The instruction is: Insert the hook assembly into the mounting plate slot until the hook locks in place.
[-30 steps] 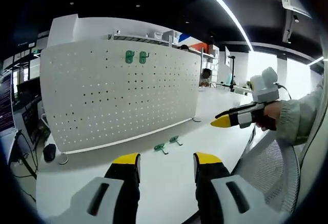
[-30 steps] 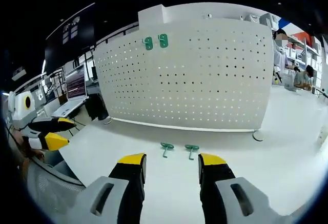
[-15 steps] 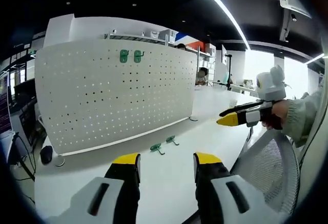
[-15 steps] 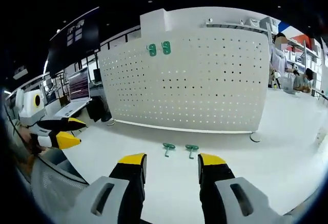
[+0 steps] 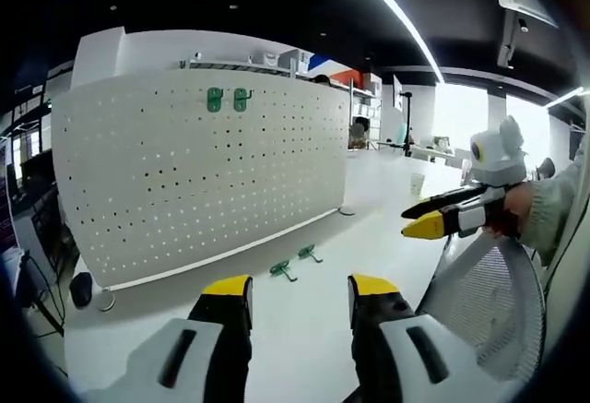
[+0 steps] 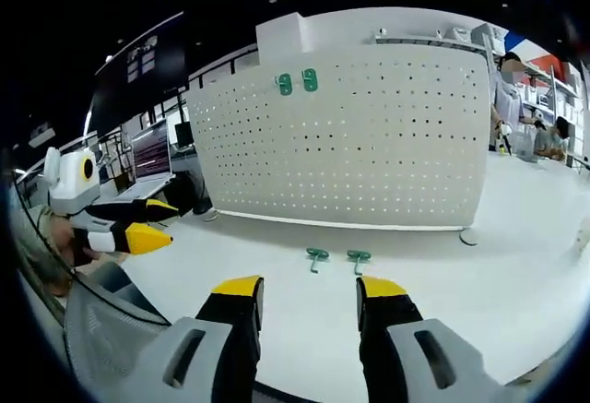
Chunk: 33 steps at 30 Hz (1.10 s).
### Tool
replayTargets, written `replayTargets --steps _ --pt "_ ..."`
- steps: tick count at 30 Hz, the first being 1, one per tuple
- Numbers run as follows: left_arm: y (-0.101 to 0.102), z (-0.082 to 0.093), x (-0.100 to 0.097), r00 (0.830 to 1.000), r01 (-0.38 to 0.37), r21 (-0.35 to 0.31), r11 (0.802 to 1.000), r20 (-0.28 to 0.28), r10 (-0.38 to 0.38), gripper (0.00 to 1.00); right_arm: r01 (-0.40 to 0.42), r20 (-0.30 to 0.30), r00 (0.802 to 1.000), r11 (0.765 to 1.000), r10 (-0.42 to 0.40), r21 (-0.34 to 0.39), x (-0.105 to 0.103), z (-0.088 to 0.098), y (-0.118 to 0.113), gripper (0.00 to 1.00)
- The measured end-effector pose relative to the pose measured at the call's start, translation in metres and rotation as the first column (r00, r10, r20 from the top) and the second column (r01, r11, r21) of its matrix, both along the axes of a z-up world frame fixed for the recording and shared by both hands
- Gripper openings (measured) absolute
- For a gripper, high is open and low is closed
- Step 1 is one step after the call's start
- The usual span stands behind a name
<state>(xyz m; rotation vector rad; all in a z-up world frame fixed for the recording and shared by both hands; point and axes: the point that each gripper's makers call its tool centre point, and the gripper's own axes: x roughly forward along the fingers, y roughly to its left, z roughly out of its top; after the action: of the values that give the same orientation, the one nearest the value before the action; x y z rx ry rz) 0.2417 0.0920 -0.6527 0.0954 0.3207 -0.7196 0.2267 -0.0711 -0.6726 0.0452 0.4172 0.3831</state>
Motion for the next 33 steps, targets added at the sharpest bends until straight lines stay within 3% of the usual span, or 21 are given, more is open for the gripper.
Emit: replayTargets --steps 12,19,27,33 --pt "-0.004 -0.003 0.039 0.997 0.067 0.084 0.994 0.023 -0.069 0.42 0.01 -0.007 1.0 1.0 -0.01 0.004 -0.001 -0.004 0.0 0.38" --pt "-0.014 -0.018 0.058 0.991 0.132 0.154 0.979 0.011 -0.135 0.42 0.007 -0.013 1.0 1.0 -0.007 -0.006 -0.002 -0.006 0.001 0.38" --pt "-0.027 -0.04 0.073 0.977 0.212 0.23 0.95 -0.033 -0.21 0.44 0.026 -0.019 0.999 1.0 -0.026 0.006 -0.001 -0.007 -0.003 0.38" --pt "-0.039 -0.058 0.083 0.958 0.286 0.293 0.912 -0.074 -0.276 0.45 0.03 -0.023 0.999 1.0 -0.03 0.003 -0.001 -0.008 -0.004 0.37"
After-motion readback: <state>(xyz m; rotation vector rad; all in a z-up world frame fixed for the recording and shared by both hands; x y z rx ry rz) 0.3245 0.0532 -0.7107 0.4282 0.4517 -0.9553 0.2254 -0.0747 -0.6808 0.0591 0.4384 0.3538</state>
